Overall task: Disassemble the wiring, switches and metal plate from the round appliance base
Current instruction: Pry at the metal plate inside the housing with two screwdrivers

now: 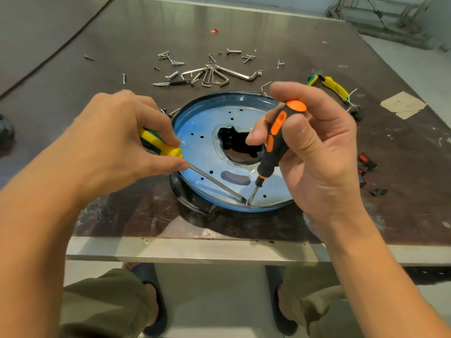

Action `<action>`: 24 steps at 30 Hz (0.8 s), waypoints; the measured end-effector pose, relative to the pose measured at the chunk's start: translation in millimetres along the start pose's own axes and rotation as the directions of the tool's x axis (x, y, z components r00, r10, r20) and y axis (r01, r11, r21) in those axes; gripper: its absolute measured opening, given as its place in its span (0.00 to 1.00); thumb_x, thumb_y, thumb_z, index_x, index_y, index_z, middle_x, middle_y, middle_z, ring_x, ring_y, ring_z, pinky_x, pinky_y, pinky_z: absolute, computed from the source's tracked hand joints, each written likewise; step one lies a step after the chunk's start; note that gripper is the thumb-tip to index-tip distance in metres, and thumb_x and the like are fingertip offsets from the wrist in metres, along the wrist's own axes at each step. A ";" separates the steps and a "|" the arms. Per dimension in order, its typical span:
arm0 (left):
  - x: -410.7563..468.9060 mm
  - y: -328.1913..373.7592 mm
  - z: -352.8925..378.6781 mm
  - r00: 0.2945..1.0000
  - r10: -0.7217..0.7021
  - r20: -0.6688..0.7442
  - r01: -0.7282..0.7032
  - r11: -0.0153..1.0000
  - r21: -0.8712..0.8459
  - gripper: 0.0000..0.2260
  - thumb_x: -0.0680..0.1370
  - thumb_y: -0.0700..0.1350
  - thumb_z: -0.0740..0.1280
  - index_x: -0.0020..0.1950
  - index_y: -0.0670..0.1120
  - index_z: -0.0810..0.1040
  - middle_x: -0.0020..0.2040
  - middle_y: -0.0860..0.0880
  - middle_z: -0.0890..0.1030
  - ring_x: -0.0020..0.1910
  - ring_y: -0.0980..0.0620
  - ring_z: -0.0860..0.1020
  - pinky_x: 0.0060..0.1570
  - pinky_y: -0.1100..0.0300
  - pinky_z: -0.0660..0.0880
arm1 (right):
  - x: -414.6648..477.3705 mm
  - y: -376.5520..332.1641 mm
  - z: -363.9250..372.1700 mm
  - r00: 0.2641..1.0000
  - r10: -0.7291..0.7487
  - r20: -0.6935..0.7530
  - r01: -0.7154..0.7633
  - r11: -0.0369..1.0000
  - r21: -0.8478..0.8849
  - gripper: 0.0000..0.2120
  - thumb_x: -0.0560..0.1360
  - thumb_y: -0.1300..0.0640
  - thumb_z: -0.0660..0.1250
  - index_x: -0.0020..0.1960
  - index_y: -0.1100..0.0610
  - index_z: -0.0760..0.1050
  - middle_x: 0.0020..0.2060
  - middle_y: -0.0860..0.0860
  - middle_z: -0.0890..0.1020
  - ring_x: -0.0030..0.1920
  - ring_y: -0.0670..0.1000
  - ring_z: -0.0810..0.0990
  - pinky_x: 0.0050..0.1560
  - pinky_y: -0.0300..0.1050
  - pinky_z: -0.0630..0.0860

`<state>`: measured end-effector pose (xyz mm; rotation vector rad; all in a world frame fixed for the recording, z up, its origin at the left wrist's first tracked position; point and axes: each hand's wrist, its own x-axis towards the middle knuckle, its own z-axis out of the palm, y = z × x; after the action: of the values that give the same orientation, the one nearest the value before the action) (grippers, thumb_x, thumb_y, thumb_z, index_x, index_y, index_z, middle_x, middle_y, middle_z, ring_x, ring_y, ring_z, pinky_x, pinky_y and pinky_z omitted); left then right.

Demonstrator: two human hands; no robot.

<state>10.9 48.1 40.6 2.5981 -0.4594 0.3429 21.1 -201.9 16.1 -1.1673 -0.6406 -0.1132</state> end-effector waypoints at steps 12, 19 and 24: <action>-0.3 0.6 -2.8 0.998 0.059 0.001 -0.059 0.997 0.041 0.12 0.62 0.63 0.75 0.39 0.58 0.83 0.41 0.60 0.78 0.42 0.55 0.73 0.36 0.57 0.67 | -1.4 4.6 -0.3 0.999 -0.001 0.047 0.003 0.999 -0.039 0.15 0.80 0.52 0.68 0.63 0.58 0.76 0.48 0.54 0.80 0.45 0.57 0.80 0.50 0.54 0.78; 0.9 -2.3 -1.9 0.998 0.051 0.029 -0.051 0.999 -0.006 0.14 0.62 0.64 0.73 0.41 0.57 0.84 0.42 0.60 0.79 0.44 0.57 0.74 0.36 0.59 0.67 | -1.0 5.8 -3.8 0.999 -0.031 -0.020 0.030 0.998 -0.053 0.15 0.81 0.59 0.65 0.66 0.60 0.74 0.48 0.56 0.82 0.45 0.56 0.84 0.51 0.52 0.80; 0.0 -1.0 -1.7 0.998 0.053 0.026 -0.052 0.999 -0.009 0.13 0.63 0.63 0.74 0.40 0.57 0.84 0.41 0.59 0.79 0.44 0.56 0.75 0.36 0.59 0.67 | -2.0 4.9 -3.1 0.998 -0.015 0.061 0.019 0.998 -0.068 0.11 0.83 0.61 0.64 0.65 0.59 0.73 0.51 0.55 0.82 0.50 0.59 0.82 0.53 0.55 0.78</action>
<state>11.1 49.8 41.6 2.5891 -0.5378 0.3250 22.7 -203.1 10.2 -1.2348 -0.7052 -0.1152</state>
